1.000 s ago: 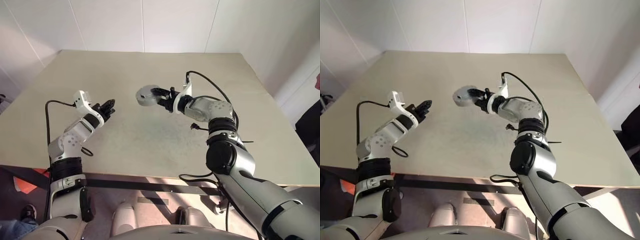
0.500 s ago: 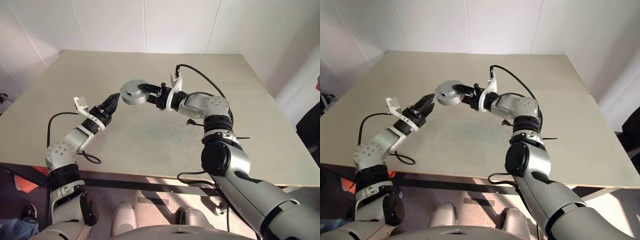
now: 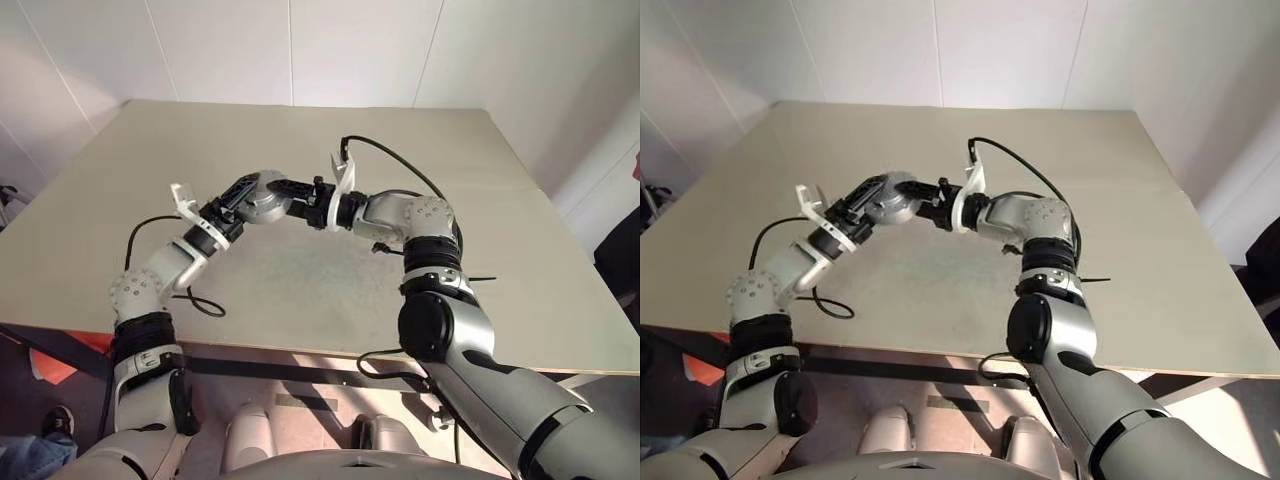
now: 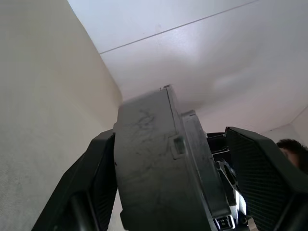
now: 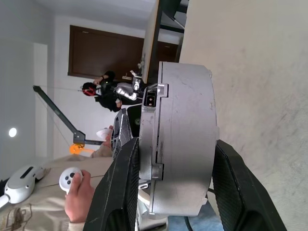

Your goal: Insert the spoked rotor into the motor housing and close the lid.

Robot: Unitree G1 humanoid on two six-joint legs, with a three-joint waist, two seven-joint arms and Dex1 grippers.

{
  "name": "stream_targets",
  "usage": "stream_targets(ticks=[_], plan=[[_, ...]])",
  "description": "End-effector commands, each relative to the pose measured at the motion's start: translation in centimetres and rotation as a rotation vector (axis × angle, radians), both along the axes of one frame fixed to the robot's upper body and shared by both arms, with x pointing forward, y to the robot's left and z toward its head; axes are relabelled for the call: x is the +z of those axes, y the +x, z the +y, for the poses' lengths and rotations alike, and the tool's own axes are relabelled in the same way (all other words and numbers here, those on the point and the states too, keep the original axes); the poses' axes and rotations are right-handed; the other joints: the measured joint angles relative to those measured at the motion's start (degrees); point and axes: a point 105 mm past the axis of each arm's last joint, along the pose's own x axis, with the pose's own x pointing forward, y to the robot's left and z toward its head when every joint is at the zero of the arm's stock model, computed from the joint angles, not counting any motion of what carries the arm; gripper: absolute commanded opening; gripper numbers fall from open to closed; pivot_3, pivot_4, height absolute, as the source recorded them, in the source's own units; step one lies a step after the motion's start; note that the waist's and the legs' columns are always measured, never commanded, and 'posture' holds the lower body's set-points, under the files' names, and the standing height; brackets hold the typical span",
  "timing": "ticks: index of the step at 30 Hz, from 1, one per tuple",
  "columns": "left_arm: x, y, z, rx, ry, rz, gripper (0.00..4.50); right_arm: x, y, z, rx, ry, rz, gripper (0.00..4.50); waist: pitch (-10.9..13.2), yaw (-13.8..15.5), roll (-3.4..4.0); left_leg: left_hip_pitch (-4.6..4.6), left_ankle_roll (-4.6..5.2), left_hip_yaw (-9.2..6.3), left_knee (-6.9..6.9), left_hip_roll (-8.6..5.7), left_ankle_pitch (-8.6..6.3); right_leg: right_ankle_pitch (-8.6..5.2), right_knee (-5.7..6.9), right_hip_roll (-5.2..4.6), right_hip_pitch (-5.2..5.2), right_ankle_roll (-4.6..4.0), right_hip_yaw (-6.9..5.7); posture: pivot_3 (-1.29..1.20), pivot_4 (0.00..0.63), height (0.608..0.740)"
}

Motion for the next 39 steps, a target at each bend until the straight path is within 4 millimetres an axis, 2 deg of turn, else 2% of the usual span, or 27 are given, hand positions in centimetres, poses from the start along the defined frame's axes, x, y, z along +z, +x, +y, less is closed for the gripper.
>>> stream_targets(ticks=[1, 3, 8, 16, 20, 23, 27, 29, 34, 37, 39], plan=[[1.5, 0.3, -0.7, -0.023, -0.003, -0.061, 3.51, 3.3, 0.0, -0.2, -0.003, 0.078, -0.108, 2.06, 0.00, 0.02, -0.01, 0.00, 0.00, 0.00, 0.00, 0.00, 0.00, 0.00, 0.00, 0.00, 0.00, 0.01, 0.00, 0.00, 0.000, 0.740], [1.6, 0.4, -0.9, -0.023, 0.004, -0.067, 3.51, 3.1, 0.1, -0.3, -0.013, 0.066, -0.103, 2.06, 0.00, 0.01, -0.01, 0.00, 0.00, -0.01, 0.00, 0.00, 0.00, 0.01, 0.00, 0.00, 0.00, 0.02, 0.00, 0.00, 0.000, 0.740], [1.1, 0.6, -0.1, 0.014, 0.012, -0.056, 2.53, 2.4, 0.5, -0.7, -0.042, 0.046, -0.088, 2.06, 0.00, -0.03, -0.01, 0.01, 0.00, -0.01, 0.01, 0.00, 0.00, 0.01, 0.02, 0.00, 0.00, 0.02, 0.00, 0.00, 0.000, 0.740], [0.7, 0.6, 0.1, 0.028, 0.024, -0.042, 2.50, 2.2, 1.1, -0.9, -0.079, 0.023, -0.107, 2.06, 0.00, 0.00, -0.01, 0.01, 0.00, -0.01, 0.05, 0.00, 0.00, 0.01, 0.06, 0.00, 0.00, 0.02, 0.01, 0.00, 0.000, 0.740], [0.6, 0.7, 0.1, 0.038, 0.024, -0.039, 2.50, 1.9, 2.0, -1.3, -0.152, -0.026, -0.149, 3.37, 0.00, 0.00, -0.02, 0.02, 0.00, -0.01, 0.09, 0.00, 0.00, 0.00, 0.10, -0.01, 0.01, 0.00, 0.01, 0.00, 0.000, 0.740], [0.4, 0.7, 0.4, 0.056, 0.028, -0.033, 2.50, 1.0, 3.6, -2.4, -0.280, -0.159, -0.200, 4.41, 0.00, 0.00, -0.02, 0.01, 0.00, -0.01, 0.12, 0.00, 0.00, 0.00, 0.12, -0.01, 0.01, 0.00, 0.01, 0.00, 0.000, 0.740], [0.0, 0.8, 1.1, 0.095, 0.045, -0.025, 2.50, 1.1, 4.3, -3.0, -0.339, -0.131, -0.198, 4.46, 0.00, -0.04, -0.03, 0.01, 0.00, -0.02, 0.14, 0.01, 0.00, -0.01, 0.15, -0.01, 0.01, -0.01, 0.01, 0.00, 0.000, 0.740], [-0.1, 1.1, 2.2, 0.161, 0.074, -0.027, 2.50, 1.0, 4.5, -3.2, -0.354, -0.143, -0.208, 4.46, 0.00, -0.05, -0.03, 0.02, 0.00, -0.02, 0.14, 0.01, 0.00, 0.00, 0.16, -0.01, 0.01, 0.00, 0.01, 0.00, 0.000, 0.740], [-1.2, 1.6, 8.3, 0.433, 0.103, 0.025, 2.50, 0.4, 4.5, -3.5, -0.359, -0.161, -0.208, 4.46, 0.00, -0.59, -0.04, 0.04, 0.00, -0.02, 0.14, 0.03, 0.00, 0.01, 0.19, 0.01, 0.01, 0.03, 0.01, 0.00, 0.000, 0.740], [-3.1, 1.5, 11.5, 0.550, 0.088, 0.124, 2.50, 0.0, 4.4, -3.7, -0.361, -0.173, -0.205, 4.46, 0.00, -0.76, -0.04, 0.09, 0.00, -0.02, 0.14, 0.03, 0.00, 0.04, 0.21, 0.03, 0.01, 0.07, 0.03, 0.00, 0.000, 0.740], [-5.2, 1.4, 13.0, 0.633, 0.152, 0.217, 2.50, -0.3, 4.4, -3.4, -0.356, -0.182, -0.208, 4.46, 0.00, -0.69, -0.04, 0.09, 0.00, -0.02, 0.14, 0.03, 0.00, 0.04, 0.21, 0.02, 0.01, 0.08, 0.03, 0.00, 0.000, 0.740]])
